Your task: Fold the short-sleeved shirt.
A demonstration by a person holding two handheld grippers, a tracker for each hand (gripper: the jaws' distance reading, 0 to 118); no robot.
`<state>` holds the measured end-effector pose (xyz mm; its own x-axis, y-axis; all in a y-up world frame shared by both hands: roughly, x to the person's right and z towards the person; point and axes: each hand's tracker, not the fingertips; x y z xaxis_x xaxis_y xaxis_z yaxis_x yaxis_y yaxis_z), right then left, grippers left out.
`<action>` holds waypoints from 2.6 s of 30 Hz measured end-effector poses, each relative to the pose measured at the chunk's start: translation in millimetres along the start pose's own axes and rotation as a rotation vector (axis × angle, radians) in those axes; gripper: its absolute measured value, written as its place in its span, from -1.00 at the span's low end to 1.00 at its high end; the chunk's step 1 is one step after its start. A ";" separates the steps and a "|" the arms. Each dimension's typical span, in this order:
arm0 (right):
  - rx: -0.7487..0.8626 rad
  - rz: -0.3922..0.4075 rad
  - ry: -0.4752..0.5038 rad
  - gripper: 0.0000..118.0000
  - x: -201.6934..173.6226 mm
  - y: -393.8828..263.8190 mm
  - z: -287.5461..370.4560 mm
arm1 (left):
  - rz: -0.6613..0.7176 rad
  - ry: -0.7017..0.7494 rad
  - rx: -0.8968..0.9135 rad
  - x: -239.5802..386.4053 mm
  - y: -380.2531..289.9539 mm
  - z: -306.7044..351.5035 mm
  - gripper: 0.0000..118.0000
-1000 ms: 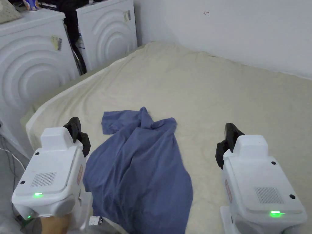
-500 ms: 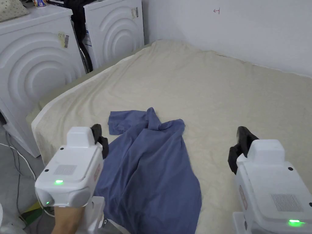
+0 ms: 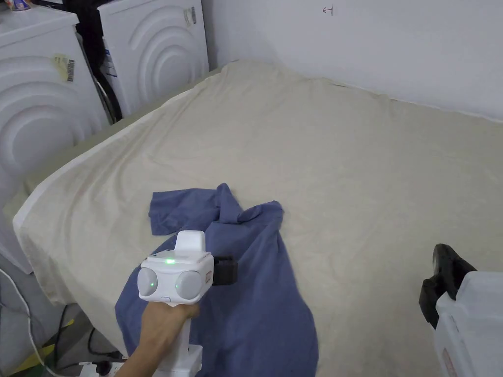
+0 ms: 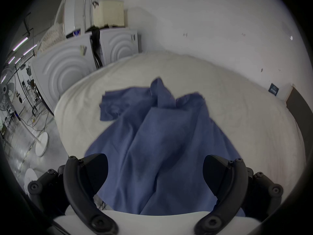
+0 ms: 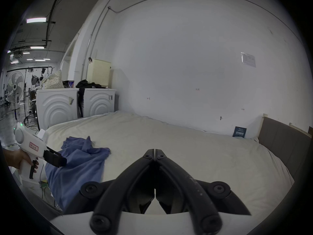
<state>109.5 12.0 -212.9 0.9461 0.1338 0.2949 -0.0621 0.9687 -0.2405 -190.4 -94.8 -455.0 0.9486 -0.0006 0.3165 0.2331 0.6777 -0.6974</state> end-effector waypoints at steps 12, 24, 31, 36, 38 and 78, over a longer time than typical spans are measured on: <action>-0.072 -0.012 -0.058 -0.97 34.9 -20.5 -0.5 | 0.025 -0.056 -0.088 15.4 -18.7 -38.8 -0.95; 0.002 -0.057 -0.109 -0.97 80.1 -10.4 49.0 | 0.051 -0.315 0.221 60.8 48.2 97.1 -0.95; 0.045 -0.084 -0.197 -0.97 117.9 -8.6 94.6 | -0.159 -0.568 0.406 171.6 122.0 184.6 -0.95; 0.075 -0.099 -0.306 -0.97 153.4 -9.5 129.7 | -0.272 -0.737 0.445 257.9 138.8 223.0 -0.95; 0.083 -0.104 -0.351 -0.97 168.7 -10.4 144.1 | -0.335 -0.788 0.456 292.9 135.1 231.5 -0.95; 0.038 -0.142 -0.529 -0.97 225.2 -22.9 201.7 | -0.337 -0.710 0.184 389.6 0.8 158.4 0.89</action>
<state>260.0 62.2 45.6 0.6579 0.0785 0.7490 0.0338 0.9905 -0.1335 145.4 22.0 -230.4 0.4569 0.1988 0.8670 0.3846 0.8347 -0.3941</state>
